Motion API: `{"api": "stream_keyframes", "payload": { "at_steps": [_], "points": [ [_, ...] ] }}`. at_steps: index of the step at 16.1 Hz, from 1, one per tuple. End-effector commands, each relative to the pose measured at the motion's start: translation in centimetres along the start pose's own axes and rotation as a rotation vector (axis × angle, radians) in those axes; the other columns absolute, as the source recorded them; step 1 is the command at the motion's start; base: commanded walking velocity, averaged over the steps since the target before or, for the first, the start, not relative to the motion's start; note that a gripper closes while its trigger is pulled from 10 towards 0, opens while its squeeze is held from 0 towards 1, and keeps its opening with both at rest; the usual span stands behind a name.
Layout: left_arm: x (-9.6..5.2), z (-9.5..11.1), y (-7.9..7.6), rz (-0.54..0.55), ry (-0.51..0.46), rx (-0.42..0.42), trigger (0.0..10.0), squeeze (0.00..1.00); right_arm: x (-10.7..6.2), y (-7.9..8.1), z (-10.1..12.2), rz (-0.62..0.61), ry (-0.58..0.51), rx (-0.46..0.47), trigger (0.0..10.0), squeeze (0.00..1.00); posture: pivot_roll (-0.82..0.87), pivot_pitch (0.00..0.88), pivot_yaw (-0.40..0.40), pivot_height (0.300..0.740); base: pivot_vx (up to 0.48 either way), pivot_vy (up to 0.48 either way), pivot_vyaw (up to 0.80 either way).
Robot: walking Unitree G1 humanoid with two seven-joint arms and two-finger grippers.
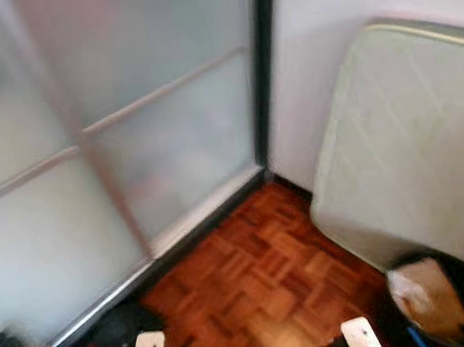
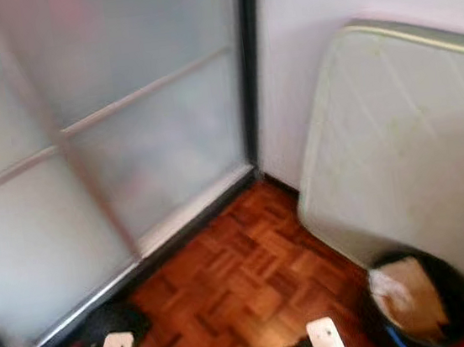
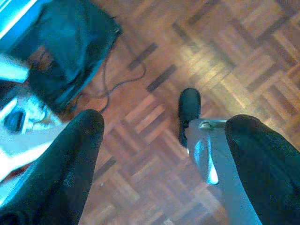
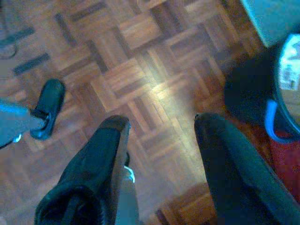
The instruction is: Clean up the room
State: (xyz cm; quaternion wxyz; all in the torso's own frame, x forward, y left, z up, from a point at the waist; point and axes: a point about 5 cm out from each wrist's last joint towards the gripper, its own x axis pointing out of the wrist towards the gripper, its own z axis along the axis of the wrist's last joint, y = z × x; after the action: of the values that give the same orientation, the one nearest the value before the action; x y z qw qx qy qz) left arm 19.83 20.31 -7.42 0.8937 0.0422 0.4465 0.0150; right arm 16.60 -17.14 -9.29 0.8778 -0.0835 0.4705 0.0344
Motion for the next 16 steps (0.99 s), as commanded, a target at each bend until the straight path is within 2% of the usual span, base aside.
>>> {"api": "stream_keyframes", "payload": {
  "at_steps": [1,2,16],
  "points": [
    [-0.12,-0.68,0.24,0.006,0.024,0.005,10.0,0.0,0.0,0.06,-0.01,0.001,0.001,0.0,10.0,0.0,0.04,0.055,-0.022,0.74,0.0,0.0,0.8],
    [-0.12,-0.68,0.24,0.006,0.024,0.005,10.0,0.0,0.0,0.06,-0.03,0.001,0.001,0.002,10.0,0.0,0.04,0.055,-0.022,0.74,0.0,0.0,0.61],
    [-0.18,-0.91,0.41,0.007,0.027,0.001,10.0,0.0,0.04,0.47,0.44,-0.001,-0.03,0.023,10.0,0.0,0.05,0.08,-0.01,0.74,0.0,0.0,0.0]
  ]
}}
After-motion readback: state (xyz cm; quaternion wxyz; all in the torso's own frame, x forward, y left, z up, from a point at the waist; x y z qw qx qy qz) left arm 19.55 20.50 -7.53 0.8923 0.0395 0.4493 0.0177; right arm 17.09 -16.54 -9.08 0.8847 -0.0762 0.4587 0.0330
